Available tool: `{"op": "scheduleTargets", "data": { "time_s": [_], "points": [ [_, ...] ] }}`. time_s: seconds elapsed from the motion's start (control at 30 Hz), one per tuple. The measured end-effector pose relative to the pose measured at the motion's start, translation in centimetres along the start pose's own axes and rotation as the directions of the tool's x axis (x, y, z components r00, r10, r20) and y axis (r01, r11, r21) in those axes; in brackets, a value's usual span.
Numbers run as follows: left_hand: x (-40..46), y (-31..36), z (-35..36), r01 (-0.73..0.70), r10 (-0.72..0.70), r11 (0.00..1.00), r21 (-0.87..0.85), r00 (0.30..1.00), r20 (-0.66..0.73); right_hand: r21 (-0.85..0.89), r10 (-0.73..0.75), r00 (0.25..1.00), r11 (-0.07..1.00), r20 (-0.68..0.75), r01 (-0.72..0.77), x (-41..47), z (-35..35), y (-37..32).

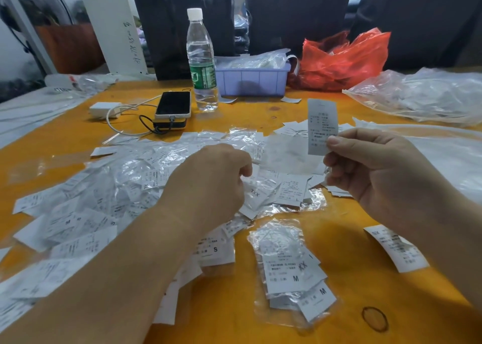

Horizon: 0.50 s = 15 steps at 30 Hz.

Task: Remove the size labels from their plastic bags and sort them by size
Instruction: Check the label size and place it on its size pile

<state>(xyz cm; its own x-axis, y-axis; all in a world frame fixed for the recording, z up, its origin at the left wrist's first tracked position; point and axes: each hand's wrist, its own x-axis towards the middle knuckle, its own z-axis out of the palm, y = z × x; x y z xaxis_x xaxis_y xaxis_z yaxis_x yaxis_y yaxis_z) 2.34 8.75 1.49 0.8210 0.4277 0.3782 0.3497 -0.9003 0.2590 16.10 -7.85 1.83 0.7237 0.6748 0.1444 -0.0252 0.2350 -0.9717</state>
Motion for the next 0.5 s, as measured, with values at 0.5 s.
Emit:
{"op": "scheduleTargets", "data": {
  "time_s": [0.5],
  "points": [
    [0.32,-0.55,0.61,0.028,-0.032,0.999,0.032,0.99,0.137,-0.007,0.023,0.999,1.0,-0.028,-0.023,-0.07,0.07,-0.05]
  ]
}}
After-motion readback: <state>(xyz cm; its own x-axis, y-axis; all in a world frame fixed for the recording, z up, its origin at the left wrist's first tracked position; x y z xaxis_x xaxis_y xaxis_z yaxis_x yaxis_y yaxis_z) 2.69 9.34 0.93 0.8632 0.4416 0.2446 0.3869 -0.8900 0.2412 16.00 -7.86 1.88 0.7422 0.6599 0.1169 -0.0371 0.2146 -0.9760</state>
